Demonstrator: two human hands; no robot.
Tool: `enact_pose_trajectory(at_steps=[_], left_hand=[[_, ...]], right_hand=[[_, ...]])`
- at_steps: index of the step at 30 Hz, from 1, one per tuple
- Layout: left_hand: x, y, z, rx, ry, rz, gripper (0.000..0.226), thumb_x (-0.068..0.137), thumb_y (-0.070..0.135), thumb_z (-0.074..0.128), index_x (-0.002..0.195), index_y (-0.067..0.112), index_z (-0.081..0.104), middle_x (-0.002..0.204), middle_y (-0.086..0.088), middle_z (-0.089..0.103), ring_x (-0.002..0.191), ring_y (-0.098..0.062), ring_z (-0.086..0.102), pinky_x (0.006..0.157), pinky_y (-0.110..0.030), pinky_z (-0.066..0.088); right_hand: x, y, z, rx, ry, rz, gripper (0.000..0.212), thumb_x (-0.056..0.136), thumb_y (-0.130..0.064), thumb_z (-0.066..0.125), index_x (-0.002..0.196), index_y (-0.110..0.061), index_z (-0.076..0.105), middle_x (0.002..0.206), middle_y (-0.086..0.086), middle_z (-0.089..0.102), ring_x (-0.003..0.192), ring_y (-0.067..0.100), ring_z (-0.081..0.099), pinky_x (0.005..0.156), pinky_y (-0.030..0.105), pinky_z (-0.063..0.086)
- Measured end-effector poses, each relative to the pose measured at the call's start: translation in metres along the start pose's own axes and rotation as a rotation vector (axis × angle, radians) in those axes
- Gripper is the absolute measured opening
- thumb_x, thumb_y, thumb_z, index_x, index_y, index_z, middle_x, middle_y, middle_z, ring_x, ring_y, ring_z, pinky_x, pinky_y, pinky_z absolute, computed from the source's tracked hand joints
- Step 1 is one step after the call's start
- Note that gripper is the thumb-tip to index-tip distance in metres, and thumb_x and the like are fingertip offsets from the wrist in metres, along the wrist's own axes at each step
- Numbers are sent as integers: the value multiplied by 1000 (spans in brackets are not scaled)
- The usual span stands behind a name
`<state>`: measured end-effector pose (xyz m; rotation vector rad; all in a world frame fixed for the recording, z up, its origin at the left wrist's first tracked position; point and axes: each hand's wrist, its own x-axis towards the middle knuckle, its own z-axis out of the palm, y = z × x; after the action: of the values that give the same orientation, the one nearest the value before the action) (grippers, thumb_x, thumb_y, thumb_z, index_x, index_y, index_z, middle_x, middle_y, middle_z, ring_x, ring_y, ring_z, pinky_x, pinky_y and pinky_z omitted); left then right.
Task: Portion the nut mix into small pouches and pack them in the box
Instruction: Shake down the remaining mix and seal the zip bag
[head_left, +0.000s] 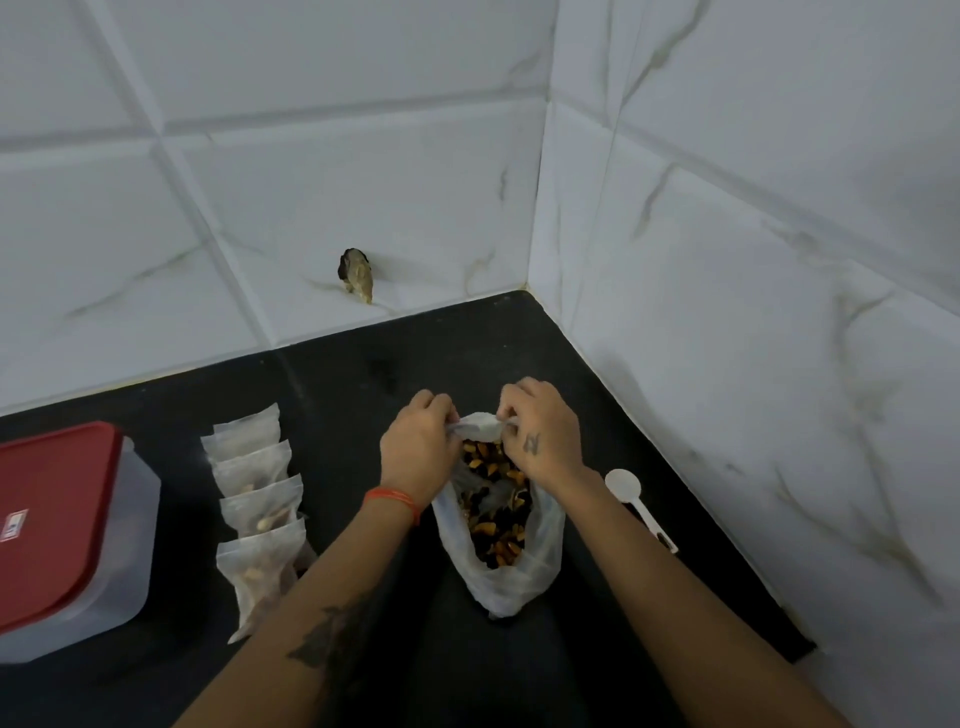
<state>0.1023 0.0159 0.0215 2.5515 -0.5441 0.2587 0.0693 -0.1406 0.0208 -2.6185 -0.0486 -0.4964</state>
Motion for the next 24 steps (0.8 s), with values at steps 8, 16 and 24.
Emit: enact_pose_trajectory(at_steps=[8,16,24], left_hand=[[13,8,-19,-376,-206,-256,12,83,26,67,94,25,62,83,9,57,76,-5,56,61,-16,39],[0,20,-1,-122,165,161,17,80,4,64,95,13,62,86,-3,53,76,-17,49,62,-34,49],[-20,-5,-18,-659,-431,-591,14,90,22,58,97,12,63,101,-11,67,91,-23,66,81,-42,57]], right_hand=[[24,7,-26,517,-351,380,28,84,-15,69,112,-16,69,109,-1,70,102,8,62,93,20,47],[5,-5,-5,110,107,-110,11,78,-7,68,85,-15,66,88,0,64,84,16,56,71,32,51],[-15,21,-30,669,-362,725,17,88,-15,63,103,-14,71,100,9,71,92,20,67,80,34,57]])
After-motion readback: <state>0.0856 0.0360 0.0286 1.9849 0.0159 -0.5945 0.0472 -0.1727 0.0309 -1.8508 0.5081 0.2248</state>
